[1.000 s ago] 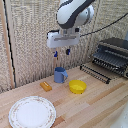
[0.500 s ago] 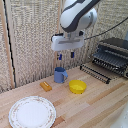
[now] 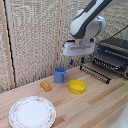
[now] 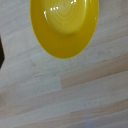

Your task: Notice the yellow vessel located before you. Bring your fastener close to the yellow vessel and smoothly hold it. Transfer the yellow vessel above the white plating and let go of your hold on it, then set the vessel on the plating.

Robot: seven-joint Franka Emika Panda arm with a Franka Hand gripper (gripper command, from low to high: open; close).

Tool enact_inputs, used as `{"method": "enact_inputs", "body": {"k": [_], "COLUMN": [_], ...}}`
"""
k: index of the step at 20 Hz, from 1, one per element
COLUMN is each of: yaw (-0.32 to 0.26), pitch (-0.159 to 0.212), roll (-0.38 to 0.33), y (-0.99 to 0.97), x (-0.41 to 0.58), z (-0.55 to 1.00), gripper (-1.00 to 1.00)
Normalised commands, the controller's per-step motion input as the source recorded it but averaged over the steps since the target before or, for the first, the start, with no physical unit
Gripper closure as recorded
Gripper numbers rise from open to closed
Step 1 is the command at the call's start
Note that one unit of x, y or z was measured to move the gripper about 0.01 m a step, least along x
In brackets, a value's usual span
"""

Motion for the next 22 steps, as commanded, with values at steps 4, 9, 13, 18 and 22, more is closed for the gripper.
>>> {"method": "enact_inputs", "body": {"k": [4, 9, 13, 18, 22], "yaw": [0.012, 0.017, 0.007, 0.027, 0.054], "pitch": [0.004, 0.027, 0.054, 0.062, 0.006], "roll": [0.002, 0.0, 0.0, 0.0, -0.014], "y": [-0.36, -0.28, -0.35, -0.24, -0.04], "x": [-0.004, -0.104, -0.181, -0.103, 0.006], "z": [-0.5, -0.55, -0.5, -0.43, -0.37], "gripper": [-1.0, -1.0, -1.0, -1.0, -1.0]}}
